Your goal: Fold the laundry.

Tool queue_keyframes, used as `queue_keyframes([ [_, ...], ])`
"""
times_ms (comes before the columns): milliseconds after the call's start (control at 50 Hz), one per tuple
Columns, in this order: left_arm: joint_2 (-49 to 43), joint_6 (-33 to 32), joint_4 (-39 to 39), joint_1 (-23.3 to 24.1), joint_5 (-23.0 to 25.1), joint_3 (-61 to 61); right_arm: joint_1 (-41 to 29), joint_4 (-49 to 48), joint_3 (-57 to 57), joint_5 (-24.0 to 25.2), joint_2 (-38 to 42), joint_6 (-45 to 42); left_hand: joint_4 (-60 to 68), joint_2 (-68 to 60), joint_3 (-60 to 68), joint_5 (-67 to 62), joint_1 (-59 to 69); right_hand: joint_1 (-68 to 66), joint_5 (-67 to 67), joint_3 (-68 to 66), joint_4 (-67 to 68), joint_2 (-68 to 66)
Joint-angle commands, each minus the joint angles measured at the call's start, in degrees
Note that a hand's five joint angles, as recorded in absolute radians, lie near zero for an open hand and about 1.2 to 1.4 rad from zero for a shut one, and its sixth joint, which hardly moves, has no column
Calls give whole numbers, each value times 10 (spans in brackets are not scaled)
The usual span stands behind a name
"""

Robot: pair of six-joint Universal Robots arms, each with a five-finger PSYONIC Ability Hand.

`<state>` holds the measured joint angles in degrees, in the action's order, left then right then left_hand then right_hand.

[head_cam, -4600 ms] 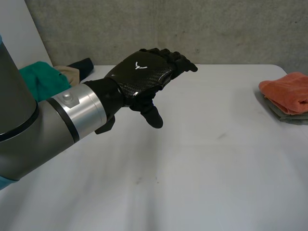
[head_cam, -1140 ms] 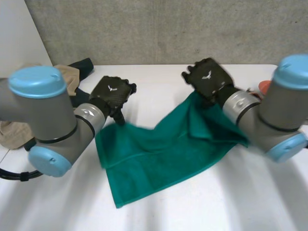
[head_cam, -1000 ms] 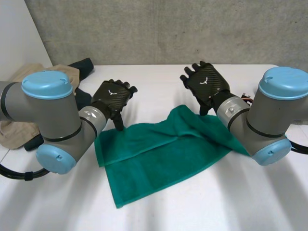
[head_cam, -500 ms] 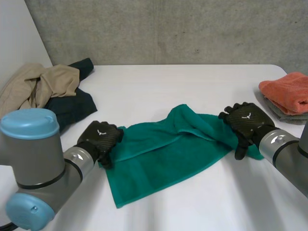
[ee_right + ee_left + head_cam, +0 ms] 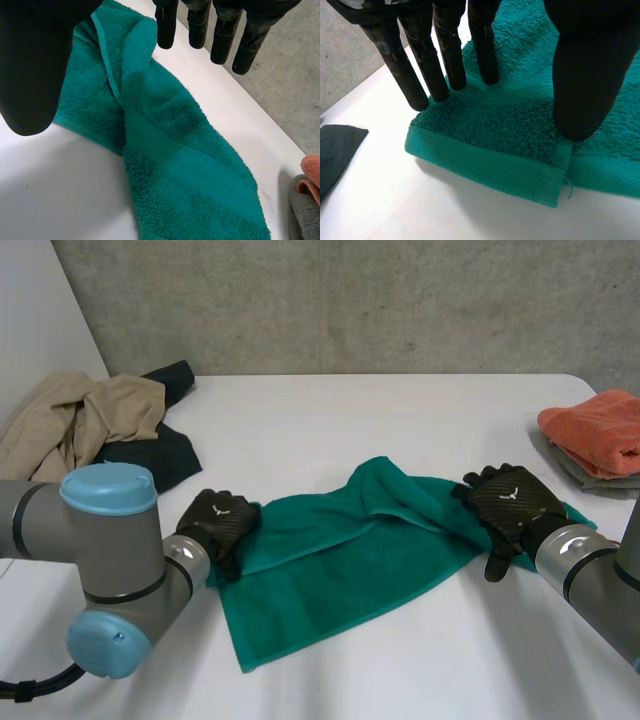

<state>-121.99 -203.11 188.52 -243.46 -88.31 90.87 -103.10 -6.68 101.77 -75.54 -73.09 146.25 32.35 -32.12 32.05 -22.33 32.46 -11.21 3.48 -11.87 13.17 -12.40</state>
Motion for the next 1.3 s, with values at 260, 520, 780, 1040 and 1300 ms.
queue_keyframes([
  [260,-34,-76,0,-3,0,-34,0,-1,4,0,1,-1,296,-298,299,-296,295,12,-35,19,-32,24],
  [520,25,-72,21,4,-45,-41,2,6,0,-8,-1,11,476,-479,479,-477,475,12,-35,19,-32,24],
  [780,162,-49,19,23,-46,-33,35,97,-30,0,-8,90,476,-479,479,-477,475,-81,59,-75,62,-69],
  [1040,216,-28,18,40,-45,-25,25,-17,-89,-20,103,68,476,-479,479,-477,475,-164,141,-157,144,-152],
  [1300,231,-28,20,40,-45,-27,26,-11,-124,-36,152,43,476,-479,479,-477,475,-360,337,-353,340,-348],
])
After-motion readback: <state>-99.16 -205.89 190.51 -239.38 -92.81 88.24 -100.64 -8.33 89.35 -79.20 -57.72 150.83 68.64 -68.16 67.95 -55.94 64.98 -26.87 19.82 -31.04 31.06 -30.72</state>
